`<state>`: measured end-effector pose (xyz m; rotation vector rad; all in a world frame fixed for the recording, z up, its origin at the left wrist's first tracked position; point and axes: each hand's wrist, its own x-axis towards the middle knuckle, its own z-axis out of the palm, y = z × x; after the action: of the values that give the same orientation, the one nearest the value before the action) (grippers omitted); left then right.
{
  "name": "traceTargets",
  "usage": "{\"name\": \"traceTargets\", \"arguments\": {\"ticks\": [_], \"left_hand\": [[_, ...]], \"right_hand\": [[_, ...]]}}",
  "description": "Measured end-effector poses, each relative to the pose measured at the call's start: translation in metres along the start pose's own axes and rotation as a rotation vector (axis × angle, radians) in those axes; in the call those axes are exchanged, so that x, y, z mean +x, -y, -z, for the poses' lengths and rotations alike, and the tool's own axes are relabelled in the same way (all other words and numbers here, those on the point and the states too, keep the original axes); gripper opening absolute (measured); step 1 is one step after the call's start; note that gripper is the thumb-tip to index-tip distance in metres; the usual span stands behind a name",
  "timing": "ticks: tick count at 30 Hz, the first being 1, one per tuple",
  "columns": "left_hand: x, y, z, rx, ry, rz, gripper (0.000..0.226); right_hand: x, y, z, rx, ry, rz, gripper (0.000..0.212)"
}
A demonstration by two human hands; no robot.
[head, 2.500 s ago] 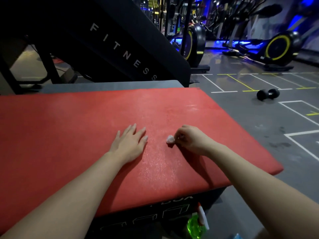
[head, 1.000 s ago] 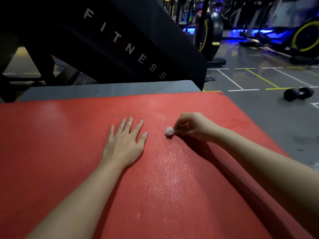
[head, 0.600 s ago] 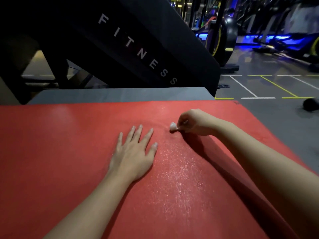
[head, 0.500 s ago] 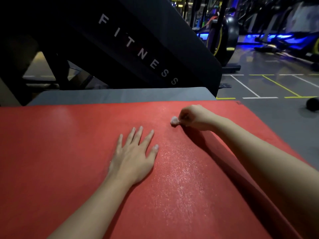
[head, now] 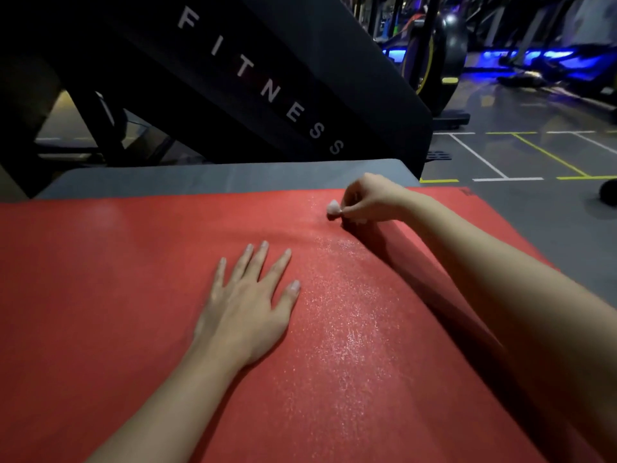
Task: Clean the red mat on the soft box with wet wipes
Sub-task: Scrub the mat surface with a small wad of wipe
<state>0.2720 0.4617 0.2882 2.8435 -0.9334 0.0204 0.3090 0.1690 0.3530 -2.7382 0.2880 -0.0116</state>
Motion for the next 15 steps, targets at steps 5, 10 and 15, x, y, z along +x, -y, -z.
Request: {"name": "traceTargets", "arguments": {"ticks": [5,10,15], "left_hand": [[0.000,-0.001,0.002,0.005,0.008,0.006,0.081],[0.001,0.000,0.003,0.001,0.017,0.009,0.081],[0.002,0.000,0.001,-0.005,0.001,0.009,0.082]], "right_hand": [[0.039,-0.005,-0.017,-0.019,-0.236,0.012,0.022],[0.050,-0.022,-0.014,-0.013,-0.305,-0.083,0.037],[0.018,-0.048,0.008,0.027,-0.203,-0.026,0.029]]}}
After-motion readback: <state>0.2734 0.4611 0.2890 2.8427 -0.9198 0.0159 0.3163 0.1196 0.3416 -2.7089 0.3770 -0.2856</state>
